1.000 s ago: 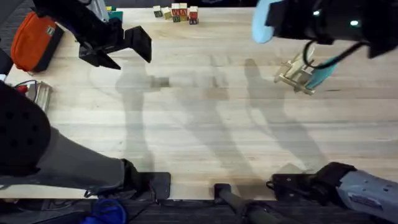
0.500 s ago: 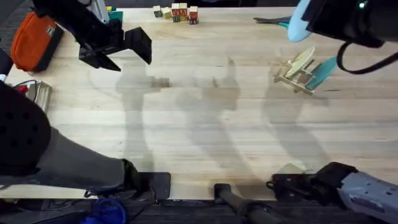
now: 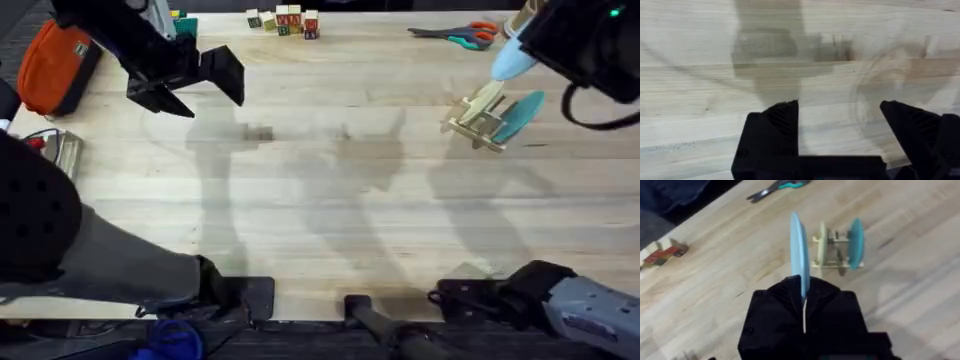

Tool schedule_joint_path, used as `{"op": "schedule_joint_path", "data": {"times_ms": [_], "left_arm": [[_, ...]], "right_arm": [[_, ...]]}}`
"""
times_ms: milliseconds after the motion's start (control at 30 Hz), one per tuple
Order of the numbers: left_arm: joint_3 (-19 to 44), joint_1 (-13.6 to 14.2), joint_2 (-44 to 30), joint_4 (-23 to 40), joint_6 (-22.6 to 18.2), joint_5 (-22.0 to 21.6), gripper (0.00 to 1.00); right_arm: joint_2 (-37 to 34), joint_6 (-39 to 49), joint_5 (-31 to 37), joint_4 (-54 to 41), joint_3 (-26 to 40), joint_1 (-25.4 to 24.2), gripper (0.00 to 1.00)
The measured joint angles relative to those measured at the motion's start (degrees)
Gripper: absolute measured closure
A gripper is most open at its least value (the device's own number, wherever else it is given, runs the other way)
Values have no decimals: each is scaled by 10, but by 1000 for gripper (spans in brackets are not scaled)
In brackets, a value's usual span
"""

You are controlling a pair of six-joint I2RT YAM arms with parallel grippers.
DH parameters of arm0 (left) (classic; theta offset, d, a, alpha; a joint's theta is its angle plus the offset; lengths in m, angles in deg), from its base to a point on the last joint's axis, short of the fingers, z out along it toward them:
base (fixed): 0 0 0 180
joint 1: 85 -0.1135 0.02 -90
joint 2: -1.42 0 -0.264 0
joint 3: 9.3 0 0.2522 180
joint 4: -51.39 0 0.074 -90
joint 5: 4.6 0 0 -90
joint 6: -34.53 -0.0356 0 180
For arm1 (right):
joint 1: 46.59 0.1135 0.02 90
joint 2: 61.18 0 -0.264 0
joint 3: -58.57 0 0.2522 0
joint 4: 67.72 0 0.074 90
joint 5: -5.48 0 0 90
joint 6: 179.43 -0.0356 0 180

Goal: Pick up the plates from the table one by one and place each into a slot on the dish rack.

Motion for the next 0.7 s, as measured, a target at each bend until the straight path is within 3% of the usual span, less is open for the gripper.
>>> {"op": "schedule_joint_path", "data": {"times_ms": [467, 700], "left_arm": [[0, 0, 0, 0, 0, 0, 6], [0, 0, 0, 0, 0, 0, 6]], "right_arm": [[2, -109, 0, -183, 162, -52, 971], [6, -116, -1, -210, 182, -53, 971]]}}
